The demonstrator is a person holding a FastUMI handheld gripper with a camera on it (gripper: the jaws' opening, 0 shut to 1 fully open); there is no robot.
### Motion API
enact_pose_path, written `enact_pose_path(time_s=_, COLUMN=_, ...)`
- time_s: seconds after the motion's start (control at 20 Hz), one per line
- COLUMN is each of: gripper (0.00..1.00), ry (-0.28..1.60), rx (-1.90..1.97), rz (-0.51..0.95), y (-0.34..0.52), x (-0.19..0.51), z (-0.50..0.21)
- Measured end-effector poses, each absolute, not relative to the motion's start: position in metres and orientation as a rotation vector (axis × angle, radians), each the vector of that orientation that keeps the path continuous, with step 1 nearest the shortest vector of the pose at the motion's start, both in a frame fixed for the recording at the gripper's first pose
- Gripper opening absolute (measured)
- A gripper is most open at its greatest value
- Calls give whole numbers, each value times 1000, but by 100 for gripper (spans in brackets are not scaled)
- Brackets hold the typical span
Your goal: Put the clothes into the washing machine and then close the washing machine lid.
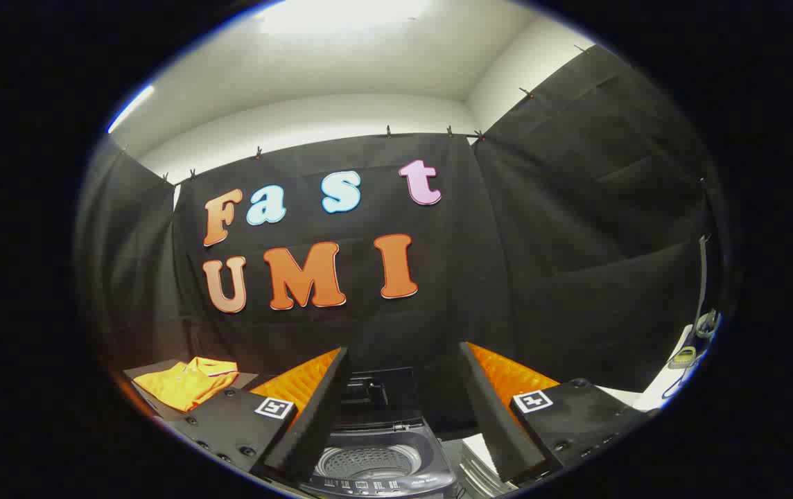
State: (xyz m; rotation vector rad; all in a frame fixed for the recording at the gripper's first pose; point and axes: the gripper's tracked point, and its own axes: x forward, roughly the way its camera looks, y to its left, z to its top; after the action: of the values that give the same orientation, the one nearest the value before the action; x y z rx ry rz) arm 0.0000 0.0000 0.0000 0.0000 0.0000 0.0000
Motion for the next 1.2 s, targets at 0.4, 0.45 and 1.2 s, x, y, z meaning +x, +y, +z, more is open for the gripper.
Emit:
enact_pose_path(time_s=0.4, gripper=99, ry=-9, rx=-6, rz=-8, y=0, x=-6, z=6)
enact_pose_path(time_s=0.45, gripper=99, ry=-6, rx=-5, rz=-2, y=2, x=-5, z=5)
enact_pose_path(time_s=1.2, gripper=99, ry=-29, rx=-49, rz=-1, y=7, x=-17, z=33)
